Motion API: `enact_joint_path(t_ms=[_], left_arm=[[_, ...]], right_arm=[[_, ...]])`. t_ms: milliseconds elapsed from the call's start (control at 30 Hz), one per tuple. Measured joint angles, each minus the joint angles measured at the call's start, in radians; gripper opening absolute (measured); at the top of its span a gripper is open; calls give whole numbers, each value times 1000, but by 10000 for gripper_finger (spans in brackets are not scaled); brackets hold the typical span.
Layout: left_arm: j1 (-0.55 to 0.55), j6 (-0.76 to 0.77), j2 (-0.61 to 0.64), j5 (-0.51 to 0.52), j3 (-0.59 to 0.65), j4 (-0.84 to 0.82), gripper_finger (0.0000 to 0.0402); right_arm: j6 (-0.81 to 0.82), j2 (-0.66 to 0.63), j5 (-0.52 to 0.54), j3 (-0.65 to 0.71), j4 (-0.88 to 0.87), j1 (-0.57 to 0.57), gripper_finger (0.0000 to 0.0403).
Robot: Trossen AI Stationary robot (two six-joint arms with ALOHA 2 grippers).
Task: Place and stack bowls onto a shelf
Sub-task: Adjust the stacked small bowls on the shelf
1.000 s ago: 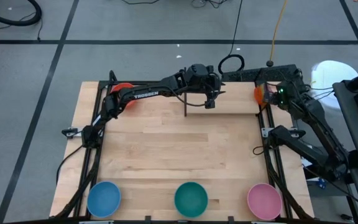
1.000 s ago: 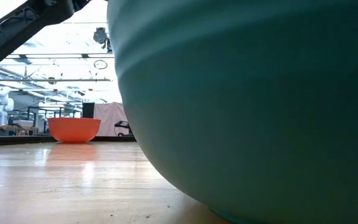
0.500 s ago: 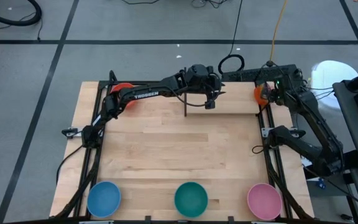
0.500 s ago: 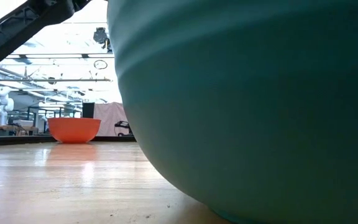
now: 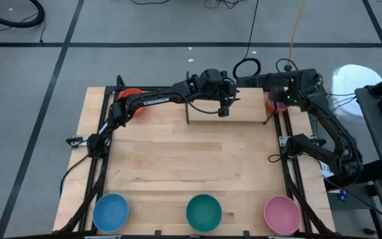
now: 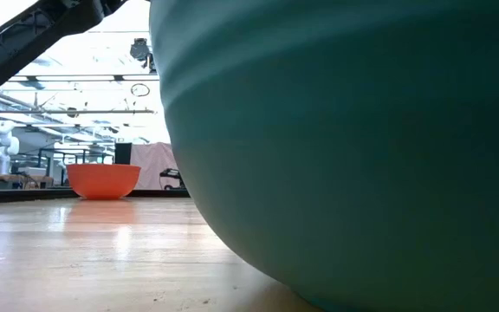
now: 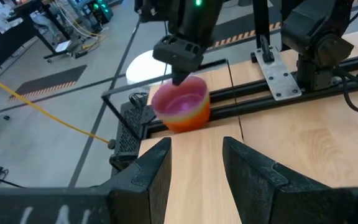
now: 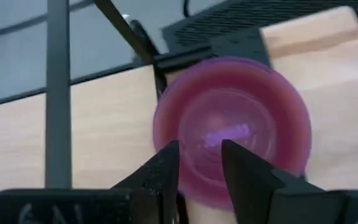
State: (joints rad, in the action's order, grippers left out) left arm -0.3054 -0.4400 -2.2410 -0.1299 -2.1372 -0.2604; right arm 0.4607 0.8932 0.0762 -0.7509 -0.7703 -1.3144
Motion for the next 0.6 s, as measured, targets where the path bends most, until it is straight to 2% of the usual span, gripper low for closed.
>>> enact_joint_path(t_ms=[400, 600], left_arm=[[0, -1, 0, 0, 0, 0, 149], [0, -1, 0, 0, 0, 1, 150]], right_arm=[[-106, -2, -1, 15, -12, 3, 114], [-13, -10, 90, 14, -26, 3, 114]])
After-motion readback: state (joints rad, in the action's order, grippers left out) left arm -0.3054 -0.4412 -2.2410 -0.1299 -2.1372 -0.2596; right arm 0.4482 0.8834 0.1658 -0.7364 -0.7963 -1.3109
